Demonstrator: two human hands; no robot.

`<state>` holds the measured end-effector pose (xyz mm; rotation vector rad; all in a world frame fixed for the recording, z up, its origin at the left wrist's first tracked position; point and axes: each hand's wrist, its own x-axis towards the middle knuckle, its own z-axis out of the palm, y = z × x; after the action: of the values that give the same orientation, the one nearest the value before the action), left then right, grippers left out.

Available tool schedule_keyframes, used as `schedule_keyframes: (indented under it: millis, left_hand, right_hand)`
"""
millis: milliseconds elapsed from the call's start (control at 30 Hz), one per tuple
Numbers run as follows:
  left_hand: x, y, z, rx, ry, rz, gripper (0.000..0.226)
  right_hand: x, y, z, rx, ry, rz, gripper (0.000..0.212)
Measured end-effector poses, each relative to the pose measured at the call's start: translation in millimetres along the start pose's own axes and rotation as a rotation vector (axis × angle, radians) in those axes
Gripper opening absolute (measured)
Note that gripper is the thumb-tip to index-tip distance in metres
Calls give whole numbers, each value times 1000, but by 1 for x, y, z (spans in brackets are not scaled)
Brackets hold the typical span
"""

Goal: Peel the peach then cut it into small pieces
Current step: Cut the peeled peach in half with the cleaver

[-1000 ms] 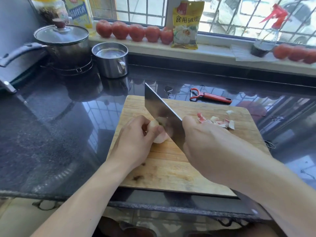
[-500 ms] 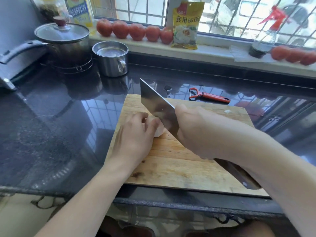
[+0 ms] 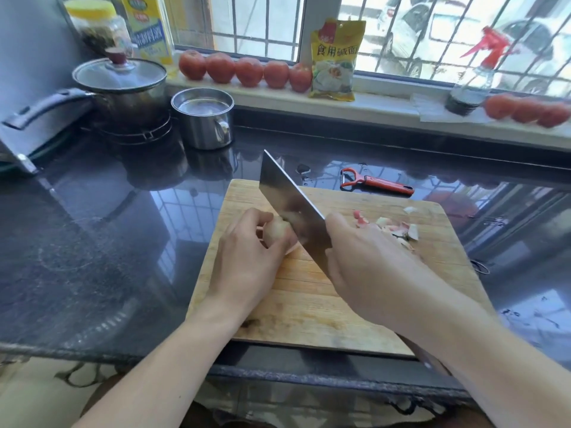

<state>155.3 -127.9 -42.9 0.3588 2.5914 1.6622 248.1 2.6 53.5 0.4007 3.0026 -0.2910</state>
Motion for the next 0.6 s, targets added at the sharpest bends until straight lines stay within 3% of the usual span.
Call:
schedule_keyframes:
  millis: [233, 367, 600]
  left_hand:
    - [8, 27, -14, 81, 118, 181, 19]
    - [1, 4, 2, 219, 1, 121, 20]
    - [3, -1, 4, 142, -33, 77, 20]
  right_hand:
    - [-10, 1, -23, -18, 185, -50, 24]
    - [-7, -5, 2, 0, -4, -26, 25]
    - [0, 1, -1, 14, -7, -13, 22]
